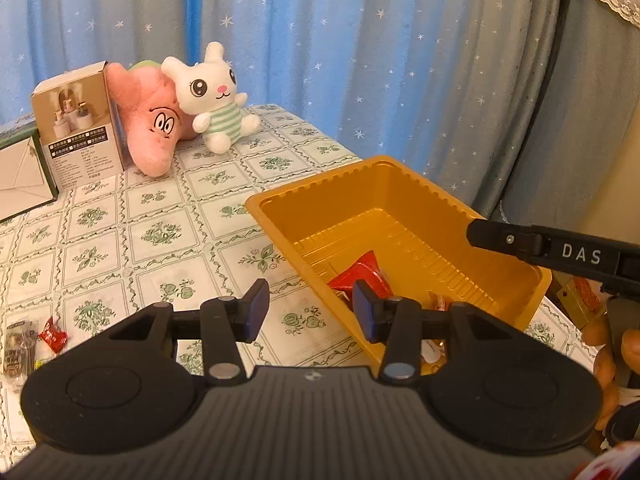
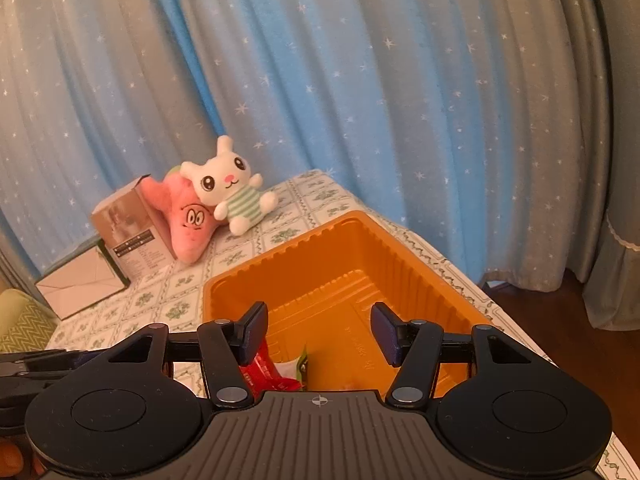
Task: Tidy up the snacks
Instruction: 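Withdraw both open tools from the tray back toward the remaining snacks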
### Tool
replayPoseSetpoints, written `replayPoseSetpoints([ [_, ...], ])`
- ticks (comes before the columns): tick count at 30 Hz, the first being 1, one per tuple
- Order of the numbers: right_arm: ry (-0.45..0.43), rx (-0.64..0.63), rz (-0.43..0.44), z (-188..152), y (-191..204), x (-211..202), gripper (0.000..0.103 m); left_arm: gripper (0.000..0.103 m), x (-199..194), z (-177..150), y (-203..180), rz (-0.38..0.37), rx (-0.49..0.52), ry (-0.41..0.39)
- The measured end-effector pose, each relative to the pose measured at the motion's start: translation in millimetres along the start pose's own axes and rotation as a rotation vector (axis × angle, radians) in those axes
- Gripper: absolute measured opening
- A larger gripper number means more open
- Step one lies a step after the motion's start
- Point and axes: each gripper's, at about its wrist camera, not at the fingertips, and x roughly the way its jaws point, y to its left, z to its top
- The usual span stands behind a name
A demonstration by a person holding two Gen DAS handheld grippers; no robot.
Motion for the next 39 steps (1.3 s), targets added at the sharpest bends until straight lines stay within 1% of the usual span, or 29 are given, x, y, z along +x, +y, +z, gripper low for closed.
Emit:
replayPoseSetpoints([
  [6,-0.004,-0.002,-0.034,-0.1,-0.2,-2.4,0.057,0.042,-6.4,-2.7,2.2,-0.001,0.001,-0.006],
  [16,-0.007,-0.060,-0.044,-4.6,12.3,-3.6,0.057,0.042,-13.0,-10.3,9.3,0.017,-0.012,0.001],
  [26,-0.008,-0.133,-0.012,-11.5,38.4,-1.4,0.057,0.042,-29.1,-26.3,32.4,0.060,-0.034,-0.005],
  [34,0.006,-0.202,0.027,-19.5,64.6,3.6,0.057,0.042,-49.9,-40.6,64.3,0.108,-0.066,-0.032],
  [39,0.009,-0.224,0.055,-24.5,82.3,6.7,0.057,0.042,-64.4,-49.8,84.3,0.140,-0.089,-0.043],
])
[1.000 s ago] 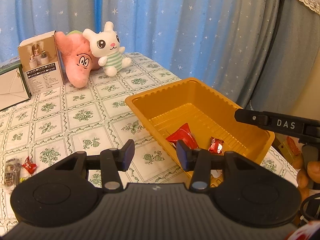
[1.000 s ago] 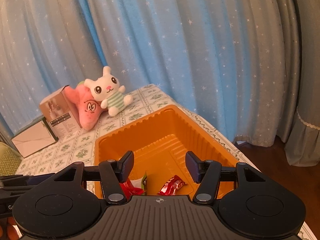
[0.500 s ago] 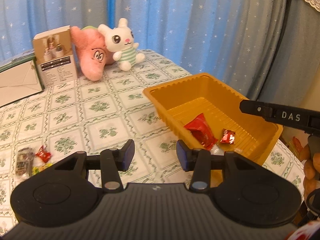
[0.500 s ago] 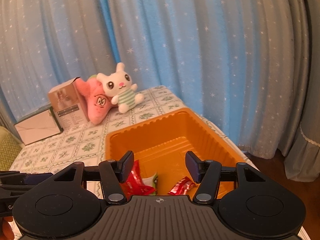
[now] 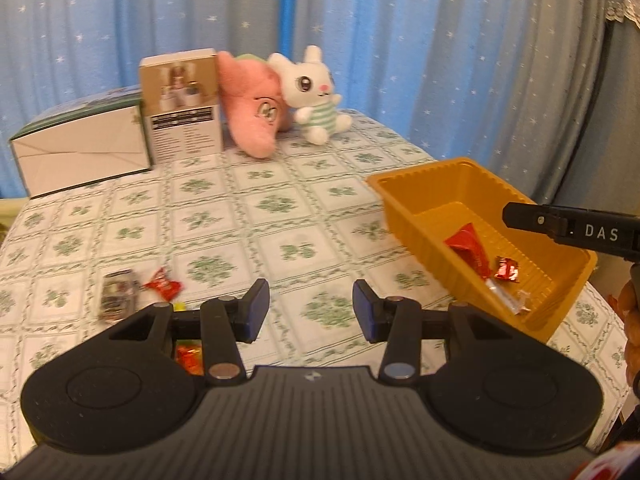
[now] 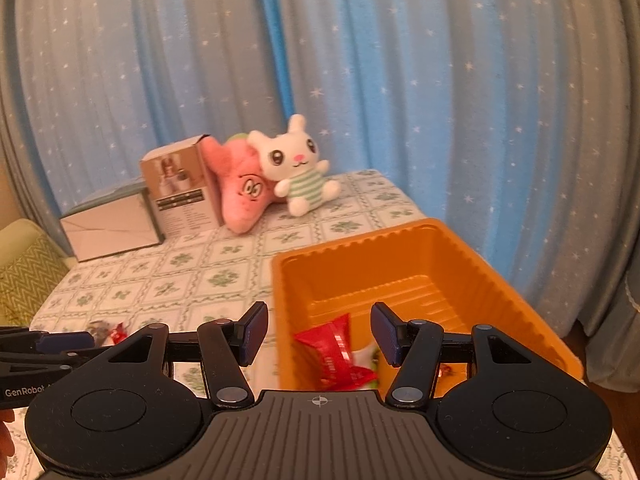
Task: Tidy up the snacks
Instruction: 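Withdraw both open tools from the tray back toward the remaining snacks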
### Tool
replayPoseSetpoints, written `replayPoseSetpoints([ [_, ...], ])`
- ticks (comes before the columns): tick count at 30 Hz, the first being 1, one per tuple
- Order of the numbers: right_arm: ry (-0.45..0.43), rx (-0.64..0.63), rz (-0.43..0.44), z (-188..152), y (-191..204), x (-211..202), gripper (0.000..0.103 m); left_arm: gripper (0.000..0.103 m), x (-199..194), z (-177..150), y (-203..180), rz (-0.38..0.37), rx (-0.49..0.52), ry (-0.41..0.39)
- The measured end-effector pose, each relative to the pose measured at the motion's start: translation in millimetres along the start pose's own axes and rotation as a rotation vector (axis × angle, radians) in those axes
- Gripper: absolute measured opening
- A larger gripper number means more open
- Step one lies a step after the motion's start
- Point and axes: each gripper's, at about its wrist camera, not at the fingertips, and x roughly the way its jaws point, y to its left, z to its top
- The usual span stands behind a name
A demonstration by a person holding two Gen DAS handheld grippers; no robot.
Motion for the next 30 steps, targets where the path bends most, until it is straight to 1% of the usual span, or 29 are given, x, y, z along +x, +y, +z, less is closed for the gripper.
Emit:
replayPoseSetpoints([
  [7,0.016,-0.044,0.054,-1.9,29.0,7.6,0.057,0.042,-14.4,-14.4,32.3,0.054,-0.019,-0.004],
  [14,0.041,-0.097,0.112,-7.9,62.1,16.2,0.057,0.042,-24.6,-31.9,60.0,0.100,-0.038,0.012],
  [21,0.077,-0.161,0.170,-18.6,97.3,27.2,0.057,0.041,-26.2,-48.3,87.1,0.143,-0.075,0.044],
  [26,0.120,-0.180,0.216,-26.7,119.6,38.7,0.057,0.041,-23.5,-52.6,100.8,0.146,-0.102,0.062],
  [30,0.151,-0.198,0.229,-31.6,132.6,51.5,0.057,0.041,-13.4,-52.2,106.8,0.137,-0.122,0.082],
])
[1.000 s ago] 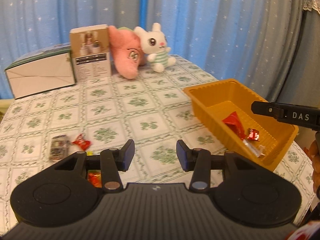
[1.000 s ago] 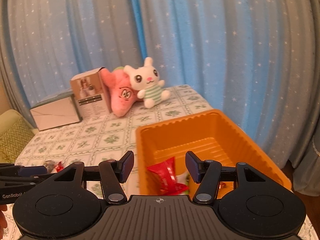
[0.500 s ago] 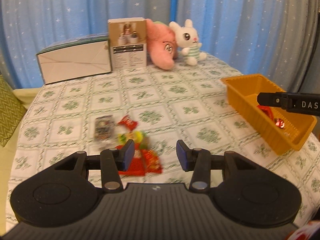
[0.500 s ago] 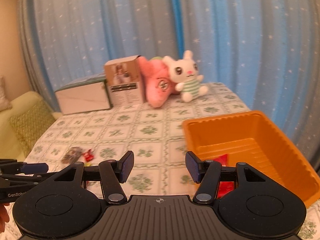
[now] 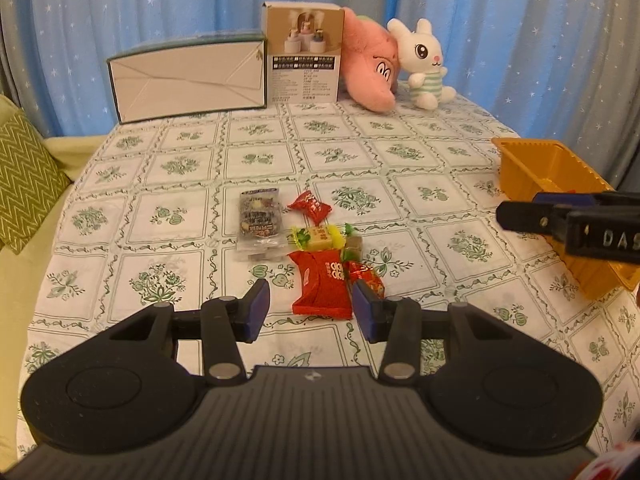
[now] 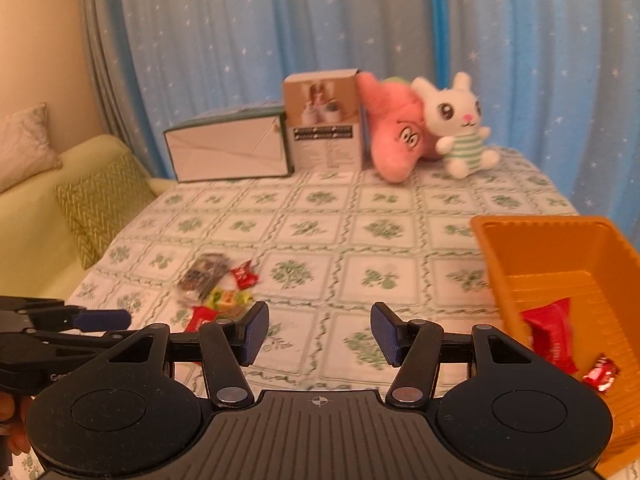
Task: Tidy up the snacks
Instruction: 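Withdraw both open tools from the tray back toward the remaining snacks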
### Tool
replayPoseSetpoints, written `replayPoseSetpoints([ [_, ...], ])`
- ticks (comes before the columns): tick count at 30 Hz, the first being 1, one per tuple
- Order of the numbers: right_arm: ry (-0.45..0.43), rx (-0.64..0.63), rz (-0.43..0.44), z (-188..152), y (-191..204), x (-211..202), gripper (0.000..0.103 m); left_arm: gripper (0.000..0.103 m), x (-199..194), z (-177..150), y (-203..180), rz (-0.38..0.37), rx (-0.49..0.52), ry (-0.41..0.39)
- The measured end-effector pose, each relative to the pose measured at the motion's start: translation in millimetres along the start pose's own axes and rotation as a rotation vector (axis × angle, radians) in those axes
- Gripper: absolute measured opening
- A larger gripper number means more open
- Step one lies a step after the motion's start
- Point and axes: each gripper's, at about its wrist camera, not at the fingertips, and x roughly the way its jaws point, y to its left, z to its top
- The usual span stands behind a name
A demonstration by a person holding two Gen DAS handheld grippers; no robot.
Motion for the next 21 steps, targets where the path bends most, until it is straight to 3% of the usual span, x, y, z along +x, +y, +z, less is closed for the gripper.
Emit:
replayPoseSetpoints([
  [7,0.059,0.017,0.000,-3.9,2.9,22.3,0.057,0.040,29.3,1.7,-0.2,-0.021,-0.013,0.046],
  [21,0.069,0.027,0.000,-3.8,4.0,28.2,0.057,0.034,62.5,7.2,-1.1,-0.029,0.006,0.081],
])
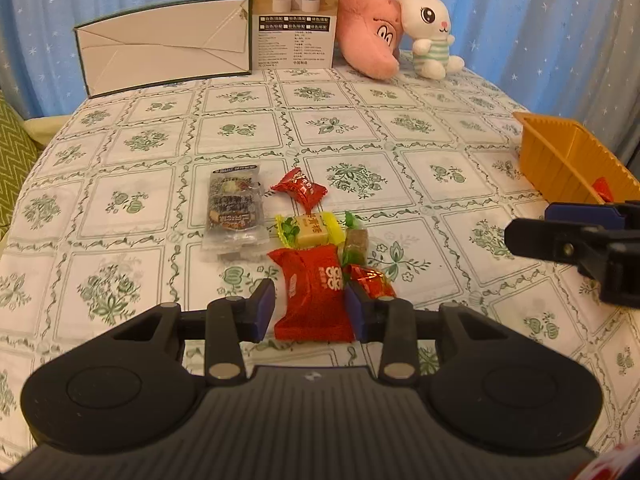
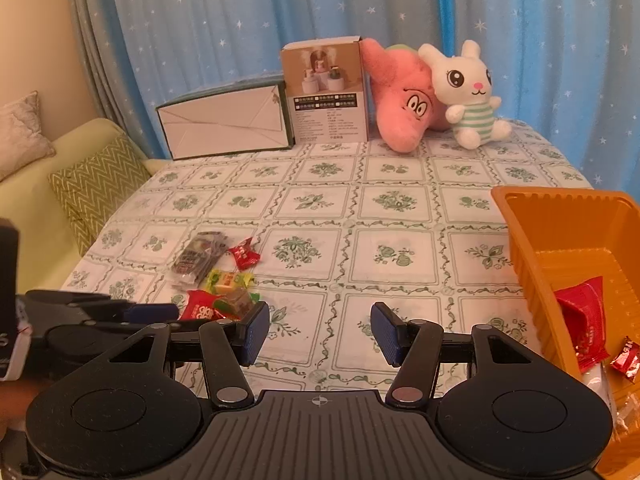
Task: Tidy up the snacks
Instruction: 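Withdraw both open tools from the tray back toward the remaining snacks, then grasp the red snack bag with the left tool while the right tool grasps a red candy packet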
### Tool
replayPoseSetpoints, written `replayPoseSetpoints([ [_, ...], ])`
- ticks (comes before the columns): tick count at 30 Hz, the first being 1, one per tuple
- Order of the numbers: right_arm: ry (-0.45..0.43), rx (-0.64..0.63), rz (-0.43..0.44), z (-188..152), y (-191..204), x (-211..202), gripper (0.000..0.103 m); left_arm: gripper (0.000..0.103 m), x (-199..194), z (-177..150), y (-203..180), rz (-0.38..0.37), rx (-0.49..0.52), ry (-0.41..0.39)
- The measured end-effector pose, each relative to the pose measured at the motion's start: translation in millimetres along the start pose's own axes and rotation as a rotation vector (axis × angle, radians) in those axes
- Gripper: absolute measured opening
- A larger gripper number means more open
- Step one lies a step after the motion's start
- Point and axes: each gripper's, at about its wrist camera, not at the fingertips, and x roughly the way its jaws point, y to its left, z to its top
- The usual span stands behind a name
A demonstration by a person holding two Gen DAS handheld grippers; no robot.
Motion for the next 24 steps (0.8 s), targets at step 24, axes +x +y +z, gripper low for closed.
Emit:
replayPoseSetpoints([
  [24,0.090,-0.027,0.174,-10.7,44.4,46.2,0.045,0.024,-41.2,-8.3,39.1,0.026,-0.030,0.033],
])
